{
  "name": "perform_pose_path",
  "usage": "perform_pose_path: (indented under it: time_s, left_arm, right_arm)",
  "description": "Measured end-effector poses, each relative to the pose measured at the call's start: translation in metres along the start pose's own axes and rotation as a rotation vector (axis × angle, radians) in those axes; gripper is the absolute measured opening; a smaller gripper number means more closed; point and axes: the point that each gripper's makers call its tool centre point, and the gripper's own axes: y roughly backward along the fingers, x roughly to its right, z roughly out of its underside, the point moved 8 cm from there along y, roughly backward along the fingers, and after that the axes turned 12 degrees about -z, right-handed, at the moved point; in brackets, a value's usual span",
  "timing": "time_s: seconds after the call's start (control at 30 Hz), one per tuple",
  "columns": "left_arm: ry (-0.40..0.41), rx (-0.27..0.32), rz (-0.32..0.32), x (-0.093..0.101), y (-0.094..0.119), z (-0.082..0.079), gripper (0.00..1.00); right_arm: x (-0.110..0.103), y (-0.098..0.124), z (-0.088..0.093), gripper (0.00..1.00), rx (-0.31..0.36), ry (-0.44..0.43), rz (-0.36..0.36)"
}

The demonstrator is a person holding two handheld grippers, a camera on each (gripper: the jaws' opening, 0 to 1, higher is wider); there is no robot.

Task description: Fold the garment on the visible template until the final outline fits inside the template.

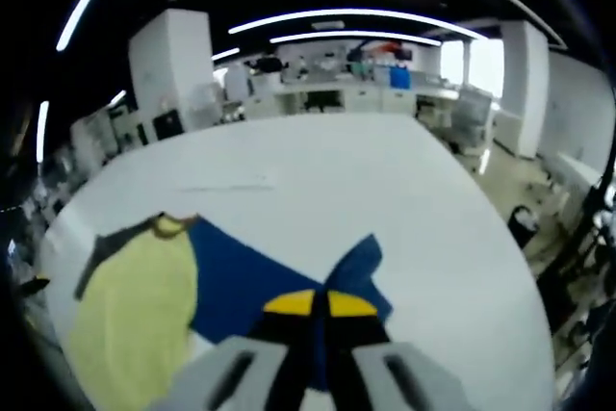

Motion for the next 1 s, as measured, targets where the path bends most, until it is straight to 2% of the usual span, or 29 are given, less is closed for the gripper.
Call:
perform_pose_path:
  time_s: [0.13, 0.63, 1.0]
  left_arm:
    - [0.023, 0.008, -0.009, -0.001, -0.001, -0.001, 0.99]
    - [0.032, 0.019, -0.013, -0.001, -0.004, -0.005, 0.99]
    - [0.030, 0.004, -0.009, -0.001, -0.004, -0.003, 0.99]
  right_arm:
    - [-0.011, -0.008, -0.006, 0.00, 0.004, 0.013, -0.029]
    - [-0.042, -0.038, -0.023, 0.00, -0.021, 0.062, -0.117]
    - [-0.074, -0.059, -0.038, 0.00, -0.038, 0.112, -0.189]
